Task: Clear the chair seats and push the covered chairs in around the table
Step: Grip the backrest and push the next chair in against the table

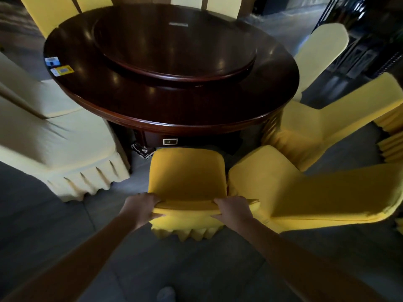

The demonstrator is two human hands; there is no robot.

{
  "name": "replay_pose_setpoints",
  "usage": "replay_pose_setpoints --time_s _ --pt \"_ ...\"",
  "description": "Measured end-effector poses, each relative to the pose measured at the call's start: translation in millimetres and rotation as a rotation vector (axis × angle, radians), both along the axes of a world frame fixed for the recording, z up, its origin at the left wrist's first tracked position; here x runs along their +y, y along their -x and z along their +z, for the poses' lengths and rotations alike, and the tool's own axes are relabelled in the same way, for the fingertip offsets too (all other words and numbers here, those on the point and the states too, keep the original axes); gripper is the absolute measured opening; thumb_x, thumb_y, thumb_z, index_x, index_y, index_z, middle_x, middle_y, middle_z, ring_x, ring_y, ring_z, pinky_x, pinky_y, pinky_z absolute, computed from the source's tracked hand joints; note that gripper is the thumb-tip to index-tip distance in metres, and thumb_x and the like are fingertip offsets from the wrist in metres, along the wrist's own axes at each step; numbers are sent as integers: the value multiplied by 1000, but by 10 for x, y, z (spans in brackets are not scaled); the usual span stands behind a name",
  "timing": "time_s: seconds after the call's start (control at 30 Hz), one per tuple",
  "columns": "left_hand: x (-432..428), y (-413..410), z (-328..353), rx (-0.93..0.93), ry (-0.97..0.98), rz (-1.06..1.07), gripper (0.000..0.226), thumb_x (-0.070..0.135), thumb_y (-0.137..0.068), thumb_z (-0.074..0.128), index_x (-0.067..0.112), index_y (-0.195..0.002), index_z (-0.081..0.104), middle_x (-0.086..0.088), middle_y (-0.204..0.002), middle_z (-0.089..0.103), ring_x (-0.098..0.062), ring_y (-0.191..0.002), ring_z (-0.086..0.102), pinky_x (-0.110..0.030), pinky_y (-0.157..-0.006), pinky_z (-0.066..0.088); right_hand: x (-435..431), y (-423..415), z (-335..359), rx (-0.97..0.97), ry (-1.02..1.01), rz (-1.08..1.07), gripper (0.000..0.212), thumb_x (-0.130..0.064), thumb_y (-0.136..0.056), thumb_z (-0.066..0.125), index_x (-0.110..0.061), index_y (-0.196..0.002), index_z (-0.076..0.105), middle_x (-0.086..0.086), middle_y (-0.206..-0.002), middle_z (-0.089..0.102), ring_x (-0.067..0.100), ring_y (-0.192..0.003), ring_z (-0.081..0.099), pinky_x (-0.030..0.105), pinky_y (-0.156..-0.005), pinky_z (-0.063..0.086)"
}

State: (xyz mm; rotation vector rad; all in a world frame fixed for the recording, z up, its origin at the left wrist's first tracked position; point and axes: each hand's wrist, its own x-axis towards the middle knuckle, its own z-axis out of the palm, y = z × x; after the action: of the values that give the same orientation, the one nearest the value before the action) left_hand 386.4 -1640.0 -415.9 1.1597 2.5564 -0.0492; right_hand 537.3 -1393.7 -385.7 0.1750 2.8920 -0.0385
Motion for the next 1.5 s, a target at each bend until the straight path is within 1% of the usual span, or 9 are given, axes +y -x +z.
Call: replay_pose_setpoints --time_s 0.17,0.27,0.37,0.6,0.77,1.2,1.3,1.4,1.5 --pt "-103 435 109 -18 40 131 50 61 -78 61 38 -122 58 12 -115 65 -14 -108 59 -31 -81 52 -219 375 -3 58 40 33 38 -57 -86 55 -23 -102 61 -4 -84 66 17 -77 64 31 -62 48" --pt "-72 630 169 -6 53 203 45 60 -75 65 39 -114 62 11 -105 67 -15 -101 61 -35 -80 53 -213 610 12 66 26 63 37 -57 -88 52 -21 -93 58 -5 -74 57 16 -71 60 29 -57 40" --pt "13 746 161 -3 49 229 50 61 -75 65 37 -118 60 9 -108 66 -16 -103 60 -35 -81 53 -106 790 19 80 -15 79 41 -59 -88 51 -21 -99 60 -1 -80 64 20 -75 63 29 -56 35" --pt "73 843 156 -9 21 218 51 59 -77 64 37 -122 59 6 -109 66 -17 -105 59 -35 -80 52 -9 902 -89 90 -65 63 48 -63 -86 50 -23 -111 62 -1 -86 69 22 -79 64 29 -57 43" --pt "63 830 165 -17 -9 224 55 62 -74 65 37 -122 57 5 -109 67 -18 -104 60 -34 -76 51 -71 887 -107 99 -64 4 42 -61 -86 52 -25 -105 60 -2 -88 67 21 -81 64 31 -64 49" --pt "-77 626 306 64 171 10 49 62 -78 60 31 -115 60 8 -109 63 -15 -107 56 -29 -74 43 -362 642 -24 9 -23 -62 46 -56 -87 56 -22 -116 61 2 -101 67 24 -92 62 32 -67 40" --pt "-116 591 380 -20 208 17 53 57 -77 64 32 -123 56 8 -120 60 -15 -114 52 -29 -83 43 -396 528 22 2 113 -97 50 -53 -87 58 -24 -128 56 2 -115 66 24 -105 60 35 -78 42" --pt "-16 614 541 -242 306 50 68 55 -78 65 24 -135 46 2 -136 50 -18 -123 47 -29 -94 41 -325 424 153 4 249 -110 52 -49 -91 54 -24 -136 50 3 -130 60 25 -118 55 39 -94 40" --pt "270 438 703 -466 260 106 89 66 -82 51 16 -150 22 -3 -154 28 -22 -139 31 -33 -110 31 -152 182 218 109 302 -89 49 -44 -95 48 -21 -138 48 3 -137 54 23 -124 50 39 -101 37"
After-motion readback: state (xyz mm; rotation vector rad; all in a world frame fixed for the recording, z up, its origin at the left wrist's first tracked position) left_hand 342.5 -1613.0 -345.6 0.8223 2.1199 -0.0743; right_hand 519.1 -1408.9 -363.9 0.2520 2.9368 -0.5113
